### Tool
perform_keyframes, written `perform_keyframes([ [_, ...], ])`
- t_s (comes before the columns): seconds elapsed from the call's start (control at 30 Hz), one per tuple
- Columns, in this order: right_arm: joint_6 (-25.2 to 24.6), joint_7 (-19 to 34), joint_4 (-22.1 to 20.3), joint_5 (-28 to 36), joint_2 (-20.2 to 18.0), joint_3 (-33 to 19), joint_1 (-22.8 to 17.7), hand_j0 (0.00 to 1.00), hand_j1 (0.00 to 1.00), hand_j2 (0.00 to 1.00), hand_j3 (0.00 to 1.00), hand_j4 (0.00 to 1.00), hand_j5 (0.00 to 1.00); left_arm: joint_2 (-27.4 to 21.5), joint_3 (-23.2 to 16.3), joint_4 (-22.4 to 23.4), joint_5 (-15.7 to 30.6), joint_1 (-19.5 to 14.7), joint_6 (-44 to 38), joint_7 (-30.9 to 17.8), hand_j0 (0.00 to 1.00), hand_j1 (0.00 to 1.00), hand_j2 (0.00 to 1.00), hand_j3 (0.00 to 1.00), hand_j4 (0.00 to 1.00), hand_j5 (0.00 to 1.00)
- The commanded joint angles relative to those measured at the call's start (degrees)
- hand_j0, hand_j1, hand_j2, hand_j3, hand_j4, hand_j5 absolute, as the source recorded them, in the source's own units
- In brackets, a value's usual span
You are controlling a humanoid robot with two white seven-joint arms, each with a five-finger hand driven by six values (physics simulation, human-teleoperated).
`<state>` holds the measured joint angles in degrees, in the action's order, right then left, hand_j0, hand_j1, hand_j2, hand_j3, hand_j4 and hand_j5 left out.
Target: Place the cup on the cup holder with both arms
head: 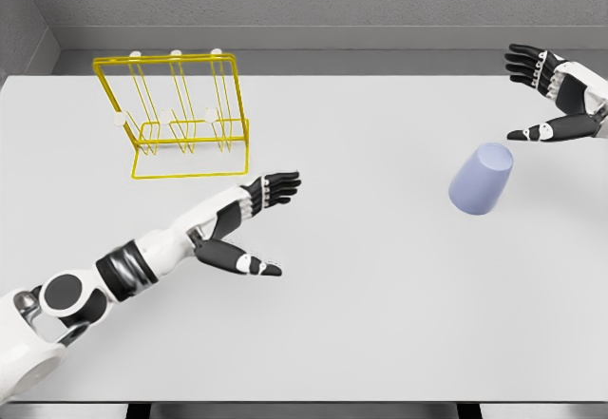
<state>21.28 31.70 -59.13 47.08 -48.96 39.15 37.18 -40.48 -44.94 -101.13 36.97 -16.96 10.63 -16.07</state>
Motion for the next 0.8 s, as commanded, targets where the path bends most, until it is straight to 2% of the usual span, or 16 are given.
perform_keyframes([
  [0.0,0.2,0.0,0.0,0.0,-0.1,-0.1,0.0,1.0,1.0,1.0,1.0,1.0,1.0,-0.4,2.2,0.0,-0.2,0.0,-0.2,-10.5,1.0,1.0,1.0,1.0,1.0,1.0],
  [0.17,0.5,-0.1,0.5,-0.1,-0.2,-0.2,0.0,1.0,1.0,1.0,1.0,1.0,1.0,-0.4,4.8,0.0,-0.5,-0.1,-1.7,-10.7,1.0,1.0,1.0,1.0,1.0,1.0],
  [0.27,0.6,-0.1,0.7,-0.1,-0.4,-1.5,-0.2,1.0,1.0,1.0,1.0,1.0,1.0,-0.4,4.8,0.1,2.9,-0.6,-1.8,-10.9,1.0,1.0,1.0,1.0,1.0,1.0],
  [0.4,0.6,0.0,0.6,-0.1,-2.1,-1.8,-2.4,1.0,1.0,1.0,1.0,1.0,1.0,-0.4,4.7,0.0,4.5,-2.1,-3.3,-12.8,1.0,1.0,1.0,1.0,1.0,1.0],
  [0.47,1.9,0.2,0.5,-0.1,-2.9,-1.9,-3.2,1.0,1.0,1.0,1.0,1.0,1.0,0.7,5.7,0.0,4.3,-2.9,-10.3,-14.9,1.0,1.0,1.0,1.0,1.0,1.0],
  [0.53,2.3,3.0,0.2,-0.1,-3.8,-3.0,-4.3,1.0,1.0,1.0,1.0,1.0,1.0,3.0,7.9,0.0,4.3,-2.5,-13.3,-18.0,1.0,1.0,1.0,1.0,1.0,1.0],
  [0.63,2.3,3.3,0.2,0.0,-4.3,-3.6,-4.7,1.0,1.0,1.0,1.0,1.0,1.0,2.2,8.0,0.0,4.2,-2.4,-13.2,-18.0,1.0,1.0,1.0,1.0,1.0,1.0],
  [0.7,2.4,3.3,0.0,-0.1,-4.5,-4.3,-6.6,1.0,1.0,1.0,1.0,1.0,1.0,1.3,7.9,0.0,4.2,-2.2,-11.4,-17.3,1.0,1.0,1.0,1.0,1.0,1.0],
  [0.77,5.2,3.3,-0.1,-0.1,-4.4,-4.3,-7.9,1.0,1.0,1.0,1.0,1.0,1.0,0.2,7.0,0.0,4.2,-2.1,-3.6,-12.0,1.0,1.0,1.0,1.0,1.0,1.0],
])
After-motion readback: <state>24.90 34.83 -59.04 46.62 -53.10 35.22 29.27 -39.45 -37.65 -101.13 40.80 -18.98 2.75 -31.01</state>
